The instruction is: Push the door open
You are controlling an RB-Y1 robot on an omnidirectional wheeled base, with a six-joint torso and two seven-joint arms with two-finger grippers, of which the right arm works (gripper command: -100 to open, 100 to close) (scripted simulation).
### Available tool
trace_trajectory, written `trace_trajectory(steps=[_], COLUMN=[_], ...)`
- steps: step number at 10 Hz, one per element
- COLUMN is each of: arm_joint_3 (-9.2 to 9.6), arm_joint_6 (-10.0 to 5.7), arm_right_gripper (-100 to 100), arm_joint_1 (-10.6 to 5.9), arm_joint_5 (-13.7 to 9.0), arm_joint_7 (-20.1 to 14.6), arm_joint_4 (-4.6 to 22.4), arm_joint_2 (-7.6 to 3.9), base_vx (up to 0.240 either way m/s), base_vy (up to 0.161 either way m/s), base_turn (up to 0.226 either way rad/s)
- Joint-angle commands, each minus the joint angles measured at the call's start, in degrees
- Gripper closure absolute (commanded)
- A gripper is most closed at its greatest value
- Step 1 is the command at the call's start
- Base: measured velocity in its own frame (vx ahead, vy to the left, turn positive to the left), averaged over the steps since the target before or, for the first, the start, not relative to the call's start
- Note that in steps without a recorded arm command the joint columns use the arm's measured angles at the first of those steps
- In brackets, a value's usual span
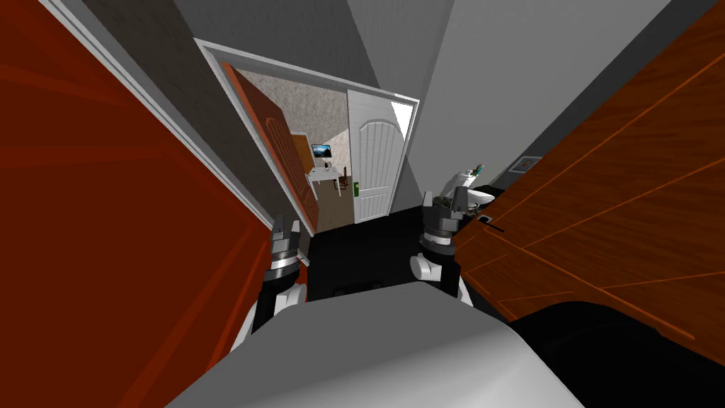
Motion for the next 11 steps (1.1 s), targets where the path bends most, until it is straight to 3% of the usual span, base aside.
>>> trace_trajectory(steps=[1,5,11], arm_joint_3=[0.86,3.10,6.33], arm_joint_6=[0.32,1.15,2.35], arm_right_gripper=[-100,-100,-100], arm_joint_1=[-0.86,-3.09,-6.31], arm_joint_5=[-0.1,-0.2,-0.5], arm_joint_7=[-0.3,-1.2,-2.5], arm_joint_4=[1.6,5.6,11.4], arm_joint_2=[-0.46,-1.45,-2.61], base_vx=[0.094,0.208,0.115], base_vy=[-0.009,-0.079,-0.014], base_turn=[-0.056,-0.066,-0.067])
